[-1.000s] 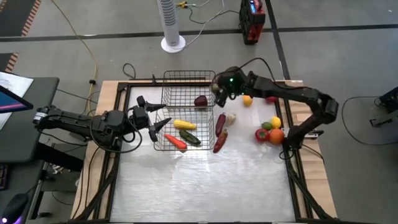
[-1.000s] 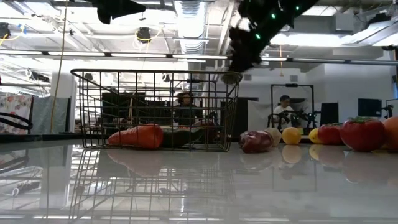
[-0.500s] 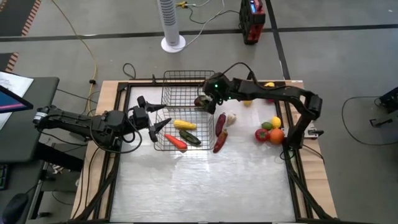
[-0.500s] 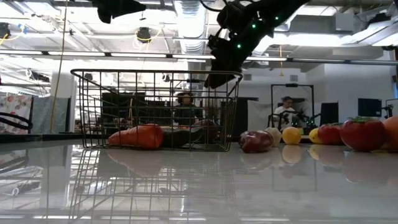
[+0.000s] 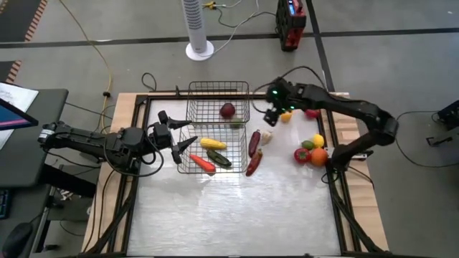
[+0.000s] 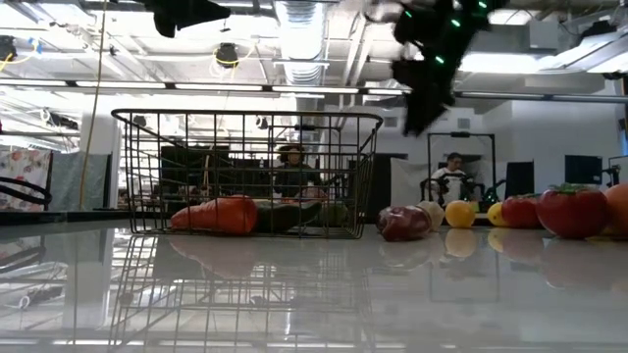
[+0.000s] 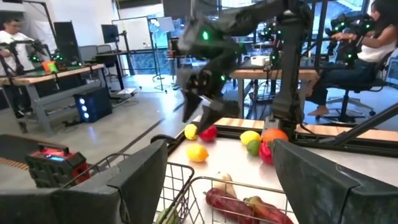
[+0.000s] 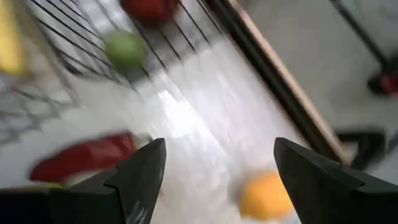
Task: Sort produce into baskets
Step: Put the lemon into the top wire basket
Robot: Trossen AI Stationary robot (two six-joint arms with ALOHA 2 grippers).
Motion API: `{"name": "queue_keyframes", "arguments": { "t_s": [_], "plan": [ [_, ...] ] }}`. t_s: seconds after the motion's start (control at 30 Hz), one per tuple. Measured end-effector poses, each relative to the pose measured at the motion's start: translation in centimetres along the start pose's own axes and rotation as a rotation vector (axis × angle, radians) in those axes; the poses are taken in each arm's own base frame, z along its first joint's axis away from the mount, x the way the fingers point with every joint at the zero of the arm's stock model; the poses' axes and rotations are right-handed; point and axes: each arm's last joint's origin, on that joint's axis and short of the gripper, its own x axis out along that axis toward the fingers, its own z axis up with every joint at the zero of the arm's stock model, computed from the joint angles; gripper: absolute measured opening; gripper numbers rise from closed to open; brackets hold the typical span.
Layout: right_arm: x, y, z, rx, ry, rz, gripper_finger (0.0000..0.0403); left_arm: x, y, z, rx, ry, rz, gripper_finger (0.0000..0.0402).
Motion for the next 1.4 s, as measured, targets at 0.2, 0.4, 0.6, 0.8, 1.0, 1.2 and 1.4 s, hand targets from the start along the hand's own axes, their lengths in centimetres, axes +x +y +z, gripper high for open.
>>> {"name": "queue_keyframes", "arguments": {
  "t_s": [0.2, 0.4, 0.6, 0.8, 1.0, 1.2, 1.4],
  "plan": [
    [2.9, -3.4, -6.0, 0.192, 0.085, -0.083, 0.033, 0.0, -0.1, 0.0, -0.026, -0.003, -0.017, 0.0279],
    [5.2, -4.7, -8.7, 0.321, 0.1, -0.117, 0.0341, 0.0, -0.1, 0.1, -0.028, -0.008, -0.017, 0.0279],
    [6.7, -5.0, -9.0, 0.43, 0.058, -0.086, 0.0347, 0.0, 0.0, 0.1, -0.008, -0.006, -0.014, 0.0279],
    [9.2, -5.0, -9.3, 0.431, 0.123, -0.137, 0.0346, 0.0, 0.0, 0.0, 0.001, 0.001, -0.008, 0.0279],
    [12.0, -4.1, -9.4, 0.401, 0.148, -0.115, 0.0345, 0.0, 0.0, 0.0, 0.002, 0.001, -0.008, 0.0279],
    [12.6, -4.1, -9.3, 0.351, 0.134, -0.129, 0.0333, 0.0, 0.0, 0.0, 0.002, 0.002, -0.008, 0.0279],
    [11.2, -4.4, -8.4, 0.303, 0.05, -0.13, 0.0315, 0.0, 0.0, 0.0, 0.002, 0.002, -0.007, 0.0279]
  ]
}}
